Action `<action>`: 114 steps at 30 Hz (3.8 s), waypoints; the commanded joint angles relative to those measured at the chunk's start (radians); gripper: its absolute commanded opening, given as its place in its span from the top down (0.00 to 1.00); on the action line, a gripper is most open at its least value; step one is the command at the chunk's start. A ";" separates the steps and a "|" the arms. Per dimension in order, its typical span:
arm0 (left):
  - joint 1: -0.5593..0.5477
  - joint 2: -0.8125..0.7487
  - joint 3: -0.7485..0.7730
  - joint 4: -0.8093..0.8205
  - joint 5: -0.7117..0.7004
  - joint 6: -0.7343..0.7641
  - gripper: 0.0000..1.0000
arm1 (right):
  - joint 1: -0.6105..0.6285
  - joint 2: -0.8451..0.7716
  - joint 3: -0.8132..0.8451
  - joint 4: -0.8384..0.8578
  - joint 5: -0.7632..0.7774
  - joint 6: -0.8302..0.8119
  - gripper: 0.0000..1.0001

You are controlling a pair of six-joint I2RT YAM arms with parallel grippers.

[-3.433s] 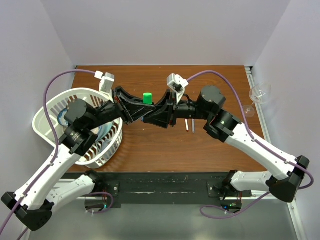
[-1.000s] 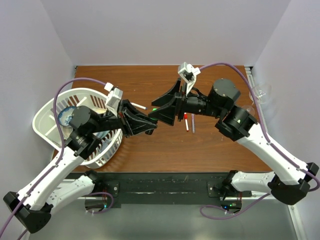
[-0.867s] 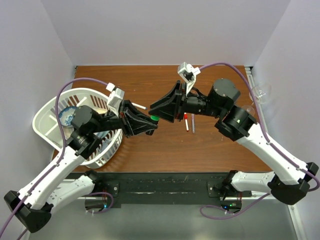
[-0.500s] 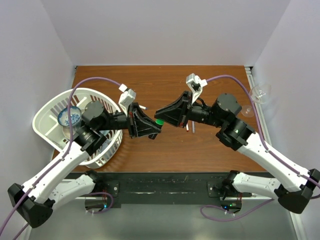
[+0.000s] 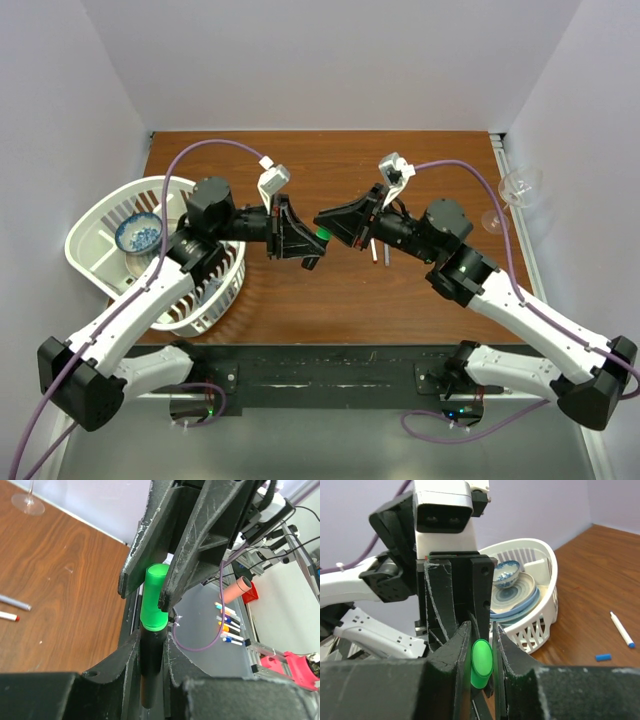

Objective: Insert the pens into the pen caps

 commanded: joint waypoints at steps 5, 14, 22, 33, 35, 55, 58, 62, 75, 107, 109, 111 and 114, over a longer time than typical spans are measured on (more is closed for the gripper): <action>0.074 0.064 0.162 0.190 -0.287 -0.007 1.00 | 0.115 0.110 -0.093 -0.345 -0.249 0.044 1.00; 0.170 0.117 0.156 0.210 -0.267 -0.024 1.00 | 0.203 0.146 -0.148 -0.222 -0.243 0.179 1.00; 0.173 0.105 0.081 0.280 -0.238 -0.052 1.00 | 0.197 0.053 -0.205 -0.023 -0.115 0.326 1.00; 0.147 0.036 -0.075 0.137 -0.379 -0.012 1.00 | -0.044 -0.062 0.152 -0.343 0.246 0.139 0.24; 0.114 0.074 -0.033 0.037 -0.506 0.026 1.00 | -0.044 -0.096 0.168 -0.393 0.280 0.117 0.15; -0.152 0.686 0.179 -0.037 -0.961 -0.266 0.96 | -0.043 -0.271 0.137 -0.775 0.631 0.090 0.01; -0.155 0.748 0.191 -0.020 -0.950 -0.274 0.92 | -0.043 -0.257 0.145 -0.803 0.636 0.081 0.01; -0.164 0.809 0.219 -0.023 -0.939 -0.266 0.88 | -0.044 -0.251 0.142 -0.809 0.624 0.081 0.01; -0.163 0.767 0.219 -0.040 -0.964 -0.228 0.45 | -0.044 -0.208 0.155 -0.785 0.493 0.082 0.04; -0.083 -0.674 -0.235 -0.503 -1.300 0.257 0.00 | -0.113 0.927 0.764 -0.442 0.331 -0.393 0.32; -0.084 -0.701 -0.261 -0.506 -1.306 0.257 0.00 | -0.115 1.014 0.804 -0.450 0.329 -0.413 0.33; -0.083 -0.735 -0.278 -0.506 -1.298 0.257 0.00 | -0.113 1.063 0.849 -0.449 0.300 -0.432 0.34; -0.083 -0.764 -0.324 -0.478 -1.246 0.278 0.00 | -0.112 1.143 0.899 -0.441 0.283 -0.439 0.34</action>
